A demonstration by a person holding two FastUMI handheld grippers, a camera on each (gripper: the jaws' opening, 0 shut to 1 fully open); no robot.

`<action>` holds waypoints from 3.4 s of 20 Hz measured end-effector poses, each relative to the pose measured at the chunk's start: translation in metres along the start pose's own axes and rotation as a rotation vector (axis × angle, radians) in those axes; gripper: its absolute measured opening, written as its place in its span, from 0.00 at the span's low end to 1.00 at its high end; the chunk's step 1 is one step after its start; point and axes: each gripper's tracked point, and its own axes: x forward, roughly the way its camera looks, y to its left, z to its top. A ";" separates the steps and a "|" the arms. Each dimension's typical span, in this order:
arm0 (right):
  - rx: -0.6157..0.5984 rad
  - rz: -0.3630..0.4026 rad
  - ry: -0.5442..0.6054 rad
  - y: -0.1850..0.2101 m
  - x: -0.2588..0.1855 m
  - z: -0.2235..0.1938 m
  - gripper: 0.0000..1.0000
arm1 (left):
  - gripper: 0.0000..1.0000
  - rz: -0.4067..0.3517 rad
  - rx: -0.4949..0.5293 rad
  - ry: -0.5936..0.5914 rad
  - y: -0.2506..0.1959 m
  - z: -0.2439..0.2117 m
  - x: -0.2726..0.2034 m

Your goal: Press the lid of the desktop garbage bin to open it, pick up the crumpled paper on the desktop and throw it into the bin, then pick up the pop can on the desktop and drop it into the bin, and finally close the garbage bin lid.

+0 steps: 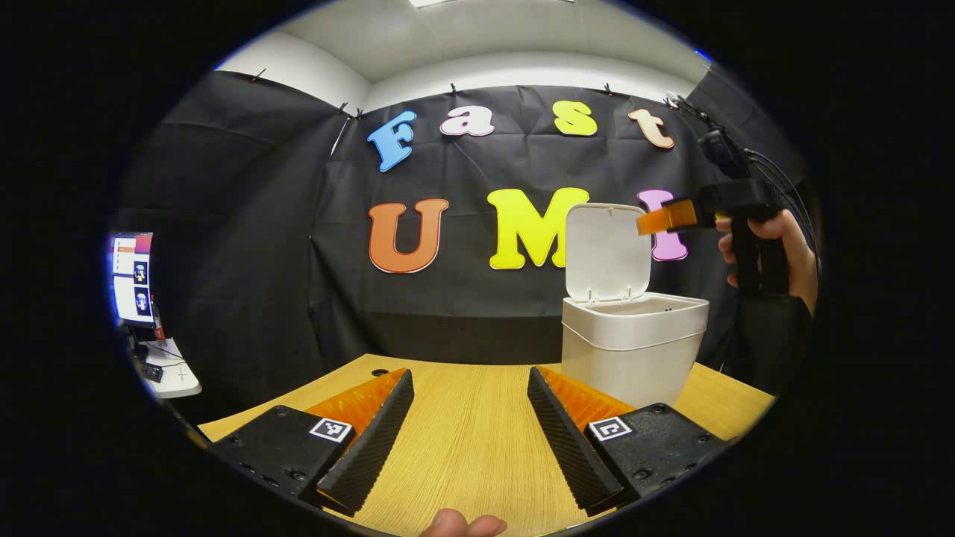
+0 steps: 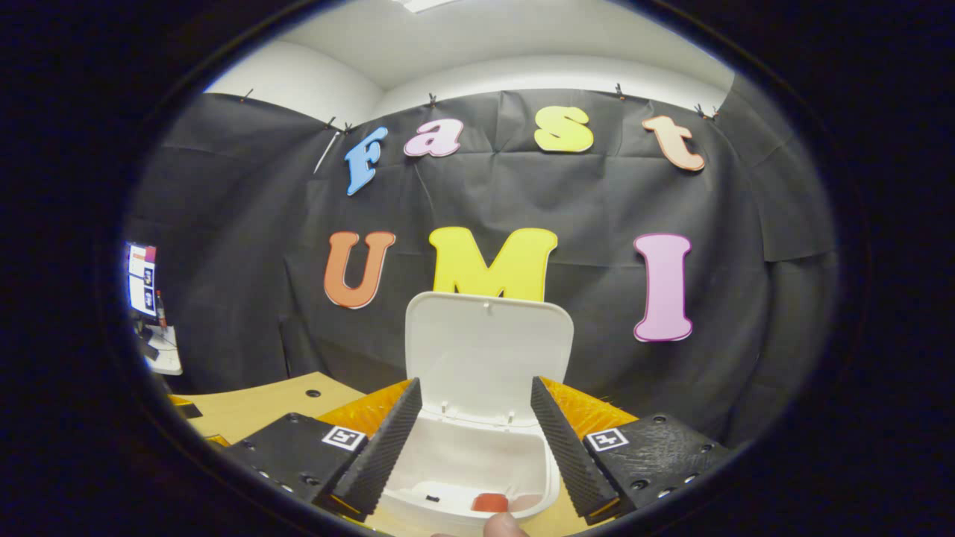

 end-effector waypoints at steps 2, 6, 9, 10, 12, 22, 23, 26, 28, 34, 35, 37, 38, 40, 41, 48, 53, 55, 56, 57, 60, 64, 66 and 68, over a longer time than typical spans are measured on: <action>-0.033 -0.032 -0.037 -0.005 0.006 0.021 0.94 | 0.99 -0.016 -0.001 -0.006 -0.005 0.003 -0.001; -0.010 -0.048 -0.093 -0.006 0.019 0.056 0.95 | 0.99 -0.035 0.007 -0.013 -0.009 0.006 -0.004; 0.028 -0.066 -0.105 -0.013 0.037 0.075 0.94 | 0.99 -0.056 -0.025 -0.026 -0.010 0.014 -0.010; 0.035 -0.079 -0.102 -0.018 0.045 0.079 0.94 | 0.99 -0.062 -0.036 -0.030 -0.010 0.017 -0.013; 0.029 -0.095 -0.083 -0.024 0.064 0.084 0.94 | 0.99 -0.071 -0.047 -0.048 -0.010 0.027 -0.016; 0.031 -0.122 0.022 -0.019 0.140 0.074 0.95 | 0.99 -0.104 -0.053 -0.067 -0.027 0.050 -0.006; 0.033 -0.116 0.034 -0.016 0.141 0.071 0.95 | 0.99 -0.108 -0.055 -0.055 -0.029 0.046 -0.004; 0.071 -0.115 0.057 -0.016 0.141 0.067 0.95 | 0.99 -0.111 -0.065 -0.027 -0.028 0.036 -0.003; 0.104 -0.106 0.082 -0.016 0.137 0.061 0.94 | 0.99 -0.109 -0.074 -0.017 -0.027 0.034 -0.003; 0.158 -0.056 0.142 -0.010 0.099 0.048 0.94 | 0.99 -0.091 -0.072 -0.043 -0.028 0.047 -0.011; 0.154 -0.046 0.147 -0.007 0.090 0.046 0.94 | 0.99 -0.089 -0.071 -0.046 -0.028 0.049 -0.013; 0.157 -0.022 0.172 -0.002 0.073 0.034 0.94 | 0.99 -0.082 -0.059 -0.046 -0.032 0.048 -0.018; 0.162 -0.013 0.183 -0.002 0.064 0.027 0.94 | 0.99 -0.079 -0.050 -0.046 -0.034 0.050 -0.018; 0.163 0.009 0.225 0.005 0.051 0.009 0.94 | 0.99 -0.082 -0.042 -0.047 -0.041 0.050 -0.022; 0.161 0.021 0.246 0.008 0.045 0.000 0.94 | 0.99 -0.084 -0.041 -0.047 -0.044 0.049 -0.024; 0.103 0.037 0.257 0.009 0.015 -0.037 0.95 | 0.99 -0.083 -0.057 -0.048 -0.057 0.048 -0.032; 0.083 0.057 0.319 0.013 0.003 -0.075 0.95 | 0.99 -0.111 -0.045 -0.046 -0.069 0.044 -0.035; 0.099 0.058 0.327 0.014 0.000 -0.087 0.95 | 0.98 -0.109 -0.035 -0.042 -0.068 0.041 -0.034; 0.107 0.059 0.332 0.015 -0.001 -0.093 0.95 | 0.98 -0.105 -0.031 -0.039 -0.067 0.039 -0.033; 0.116 0.058 0.338 0.016 -0.002 -0.100 0.95 | 0.98 -0.105 -0.031 -0.036 -0.066 0.038 -0.033; 0.106 0.059 0.343 0.017 -0.004 -0.113 0.95 | 0.99 -0.102 -0.043 -0.026 -0.064 0.033 -0.032; 0.097 0.045 0.328 0.017 -0.006 -0.116 0.96 | 0.99 -0.093 -0.045 -0.019 -0.062 0.030 -0.031; 0.089 0.044 0.322 0.019 -0.007 -0.118 0.95 | 0.99 -0.099 -0.046 -0.011 -0.065 0.027 -0.028; 0.089 0.041 0.312 0.018 -0.009 -0.119 0.96 | 0.99 -0.103 -0.046 -0.007 -0.067 0.026 -0.026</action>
